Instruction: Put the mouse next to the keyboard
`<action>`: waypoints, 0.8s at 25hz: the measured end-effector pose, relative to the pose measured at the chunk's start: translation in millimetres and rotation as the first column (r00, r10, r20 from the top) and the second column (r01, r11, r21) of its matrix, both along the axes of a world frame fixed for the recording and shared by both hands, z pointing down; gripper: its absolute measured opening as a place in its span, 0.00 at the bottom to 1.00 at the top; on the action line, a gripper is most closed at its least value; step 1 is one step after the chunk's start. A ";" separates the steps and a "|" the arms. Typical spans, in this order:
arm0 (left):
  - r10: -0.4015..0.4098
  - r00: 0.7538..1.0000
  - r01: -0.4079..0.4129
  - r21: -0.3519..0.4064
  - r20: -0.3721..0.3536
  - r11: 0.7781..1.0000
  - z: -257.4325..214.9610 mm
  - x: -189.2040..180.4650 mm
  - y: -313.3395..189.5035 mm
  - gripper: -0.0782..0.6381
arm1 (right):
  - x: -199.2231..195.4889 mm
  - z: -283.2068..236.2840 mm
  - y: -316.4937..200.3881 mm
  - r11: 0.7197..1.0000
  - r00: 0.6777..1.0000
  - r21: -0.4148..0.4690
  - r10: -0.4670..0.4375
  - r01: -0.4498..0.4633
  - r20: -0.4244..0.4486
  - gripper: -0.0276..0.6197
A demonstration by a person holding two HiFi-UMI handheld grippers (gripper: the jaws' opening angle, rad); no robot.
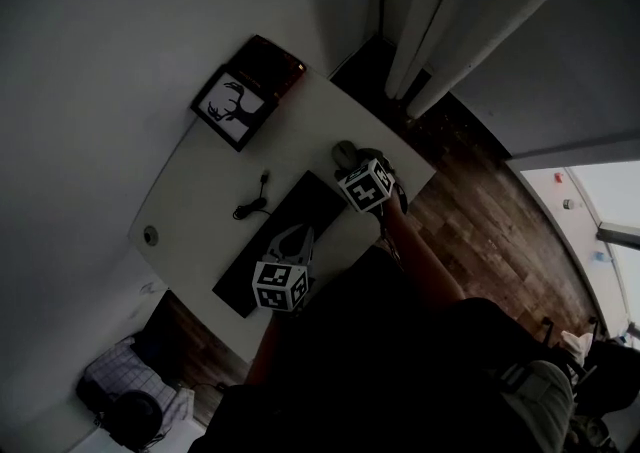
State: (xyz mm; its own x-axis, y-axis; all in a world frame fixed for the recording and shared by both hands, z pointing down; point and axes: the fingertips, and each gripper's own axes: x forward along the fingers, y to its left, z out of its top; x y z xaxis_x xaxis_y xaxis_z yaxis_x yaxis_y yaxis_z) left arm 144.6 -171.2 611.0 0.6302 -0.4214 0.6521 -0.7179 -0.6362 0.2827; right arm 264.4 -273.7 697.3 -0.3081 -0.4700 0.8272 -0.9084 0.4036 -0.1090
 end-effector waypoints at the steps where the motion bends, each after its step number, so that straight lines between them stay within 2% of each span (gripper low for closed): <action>1: -0.004 1.000 0.004 0.003 -0.001 1.000 -0.7 -0.8 1.9 0.11 | 0.0 1.6 -0.5 1.000 1.000 0.008 -0.014 0.015 -0.014 0.52; 9: -0.083 0.996 0.083 0.008 -0.028 0.997 -10.6 -15.2 17.0 0.11 | -6.9 -32.2 1.9 0.984 0.991 0.166 -0.043 0.063 -0.124 0.53; 12: -0.105 0.994 0.106 0.024 -0.042 0.994 -17.9 -18.2 28.5 0.11 | -14.7 -57.4 7.6 0.965 0.993 0.255 -0.031 0.059 -0.113 0.53; 15: -0.159 0.986 0.160 0.023 -0.055 0.987 -21.5 -30.0 49.0 0.11 | -30.3 -81.7 24.0 0.930 0.989 0.354 -0.049 0.096 -0.141 0.51; 16: -0.183 0.981 0.185 0.023 -0.059 0.983 -23.0 -34.7 55.3 0.11 | -35.4 -90.4 30.5 0.914 0.986 0.388 -0.058 0.115 -0.155 0.47; 17: -0.206 0.977 0.208 0.027 -0.061 0.978 -25.2 -39.8 61.0 0.11 | -41.8 -100.5 37.9 0.897 0.985 0.421 -0.074 0.133 -0.153 0.33; 18: -0.227 0.972 0.229 0.034 -0.062 0.973 -28.2 -45.5 66.5 0.11 | -51.0 -111.3 47.1 0.881 0.986 0.449 -0.105 0.151 -0.125 0.09; 20: -0.265 0.962 0.268 0.061 -0.063 0.961 -36.0 -57.5 77.9 0.11 | -74.0 -130.1 69.6 0.856 0.981 0.486 -0.194 0.179 -0.020 0.07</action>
